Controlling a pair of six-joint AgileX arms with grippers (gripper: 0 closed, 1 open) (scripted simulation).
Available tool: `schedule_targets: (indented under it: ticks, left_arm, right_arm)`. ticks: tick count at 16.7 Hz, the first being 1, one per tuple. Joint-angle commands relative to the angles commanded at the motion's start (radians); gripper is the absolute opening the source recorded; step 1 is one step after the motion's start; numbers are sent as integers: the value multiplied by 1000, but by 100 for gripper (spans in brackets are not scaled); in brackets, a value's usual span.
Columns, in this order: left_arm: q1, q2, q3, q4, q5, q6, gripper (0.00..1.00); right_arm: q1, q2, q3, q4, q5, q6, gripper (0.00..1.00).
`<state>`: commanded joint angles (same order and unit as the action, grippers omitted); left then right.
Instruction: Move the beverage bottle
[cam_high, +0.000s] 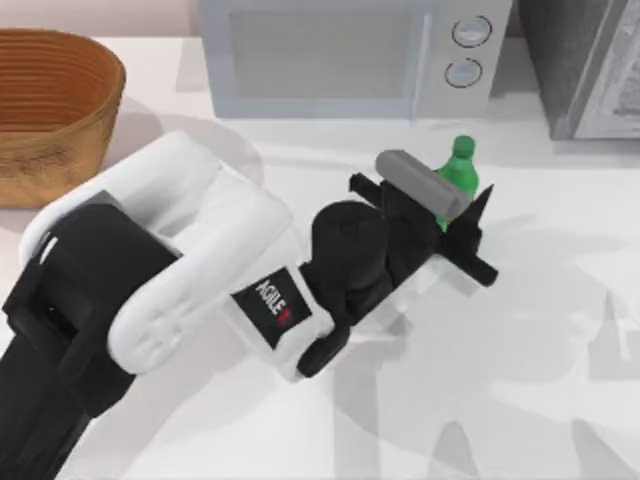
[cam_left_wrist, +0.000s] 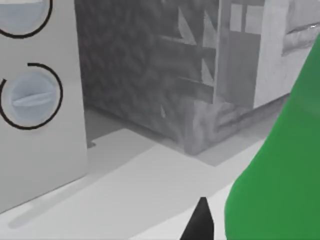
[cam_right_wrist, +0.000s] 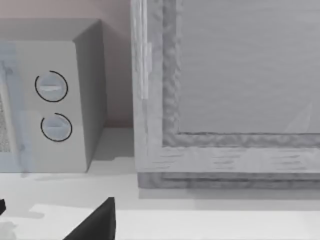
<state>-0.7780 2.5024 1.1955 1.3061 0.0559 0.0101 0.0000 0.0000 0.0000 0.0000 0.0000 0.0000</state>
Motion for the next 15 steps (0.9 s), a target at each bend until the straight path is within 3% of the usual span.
schedule_targets:
  ticks: [2, 11, 15]
  left_arm:
    - [0, 0, 0, 0, 0, 0, 0]
    - [5, -3, -3, 1, 2, 1, 0]
    - [110, -40, -85, 44, 109, 5, 0]
  right_arm:
    - [0, 0, 0, 0, 0, 0, 100]
    - [0, 0, 0, 0, 0, 0, 100]
    - [0, 0, 0, 0, 0, 0, 100]
